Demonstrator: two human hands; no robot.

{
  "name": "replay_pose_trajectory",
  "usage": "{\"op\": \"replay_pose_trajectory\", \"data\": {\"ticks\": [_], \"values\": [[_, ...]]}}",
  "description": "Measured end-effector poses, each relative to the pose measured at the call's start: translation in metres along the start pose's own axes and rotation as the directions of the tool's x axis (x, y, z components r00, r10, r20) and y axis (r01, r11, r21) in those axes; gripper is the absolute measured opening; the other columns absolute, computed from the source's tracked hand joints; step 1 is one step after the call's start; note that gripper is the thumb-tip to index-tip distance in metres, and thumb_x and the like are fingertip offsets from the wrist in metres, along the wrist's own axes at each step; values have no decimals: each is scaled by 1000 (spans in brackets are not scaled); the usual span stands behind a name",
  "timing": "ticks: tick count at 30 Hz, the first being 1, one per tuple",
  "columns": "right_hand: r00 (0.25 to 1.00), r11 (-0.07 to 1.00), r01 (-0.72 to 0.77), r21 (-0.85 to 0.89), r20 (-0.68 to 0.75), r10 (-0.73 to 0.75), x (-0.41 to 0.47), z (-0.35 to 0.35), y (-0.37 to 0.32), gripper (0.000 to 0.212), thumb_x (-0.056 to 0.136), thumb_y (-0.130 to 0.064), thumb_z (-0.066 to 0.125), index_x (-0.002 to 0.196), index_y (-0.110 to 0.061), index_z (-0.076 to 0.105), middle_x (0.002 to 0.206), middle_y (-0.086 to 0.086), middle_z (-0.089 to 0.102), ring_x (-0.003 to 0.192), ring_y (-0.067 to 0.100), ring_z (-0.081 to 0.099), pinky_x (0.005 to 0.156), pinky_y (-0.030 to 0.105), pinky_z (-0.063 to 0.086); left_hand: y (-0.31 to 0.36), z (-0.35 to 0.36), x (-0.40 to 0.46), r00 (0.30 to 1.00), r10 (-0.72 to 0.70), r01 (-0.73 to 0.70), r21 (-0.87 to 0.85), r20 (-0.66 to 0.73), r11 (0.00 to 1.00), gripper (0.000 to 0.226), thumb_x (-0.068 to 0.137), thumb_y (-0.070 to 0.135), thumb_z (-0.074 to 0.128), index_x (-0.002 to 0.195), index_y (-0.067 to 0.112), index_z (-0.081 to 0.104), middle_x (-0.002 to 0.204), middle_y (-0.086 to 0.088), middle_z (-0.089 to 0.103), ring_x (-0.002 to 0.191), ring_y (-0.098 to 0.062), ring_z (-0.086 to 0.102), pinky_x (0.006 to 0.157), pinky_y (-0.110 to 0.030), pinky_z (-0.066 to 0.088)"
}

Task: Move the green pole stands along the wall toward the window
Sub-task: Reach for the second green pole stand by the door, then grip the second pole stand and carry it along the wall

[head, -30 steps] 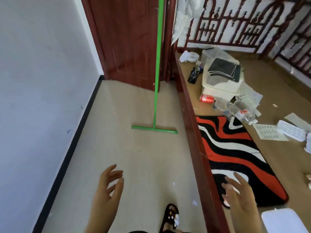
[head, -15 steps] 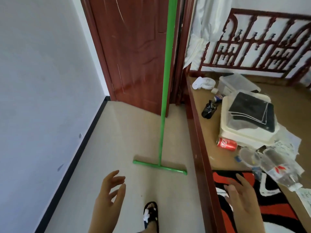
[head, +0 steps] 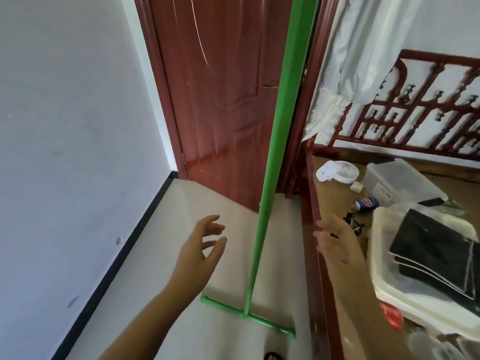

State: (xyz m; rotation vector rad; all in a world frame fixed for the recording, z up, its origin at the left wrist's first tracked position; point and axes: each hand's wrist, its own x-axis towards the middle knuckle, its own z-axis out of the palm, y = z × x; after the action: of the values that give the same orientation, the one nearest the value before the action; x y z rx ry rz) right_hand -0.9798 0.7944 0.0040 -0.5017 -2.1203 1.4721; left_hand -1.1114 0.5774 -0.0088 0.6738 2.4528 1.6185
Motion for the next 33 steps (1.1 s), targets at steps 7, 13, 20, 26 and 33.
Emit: {"op": "replay_pose_trajectory", "data": {"ticks": [7,13,20,26,33], "values": [[828,990,139,14,546,-124,130,34,-60,33,91,-21,48,114,-43,44,110,-18,61,103,-11,56,90,13,46,22,68,86,966,-8,-30,142,260,989,40,88,32,49,127,27,40,130,3,54,117,-9,49,105,-31,40],[687,974,211,85,695,-210,184,59,-53,26,81,-40,48,106,-35,53,94,-16,70,102,7,63,95,33,49,12,76,113,991,-99,84,170,84,982,27,90,33,45,114,21,47,116,-3,63,105,-15,59,97,-36,49],[546,949,273,159,787,-288,231,140,-67,10,84,-35,53,94,-34,55,104,13,67,101,22,63,89,47,53,-15,27,142,978,-162,179,129,-134,975,23,90,26,45,110,16,47,110,-9,64,103,-20,60,95,-42,49],[449,943,268,197,841,-304,267,214,-77,26,77,-49,54,98,-34,56,97,3,69,96,19,65,86,49,54,-42,-19,173,929,-245,290,136,-277,947,32,84,37,45,103,12,47,97,-17,64,92,-28,62,87,-51,50],[232,917,227,327,897,-377,308,273,-88,15,81,-35,60,96,-35,57,103,7,69,100,17,64,86,46,55,-63,-43,202,851,-293,352,60,-436,934,17,90,21,46,106,15,47,100,-17,64,94,-22,61,80,-6,46]]}}
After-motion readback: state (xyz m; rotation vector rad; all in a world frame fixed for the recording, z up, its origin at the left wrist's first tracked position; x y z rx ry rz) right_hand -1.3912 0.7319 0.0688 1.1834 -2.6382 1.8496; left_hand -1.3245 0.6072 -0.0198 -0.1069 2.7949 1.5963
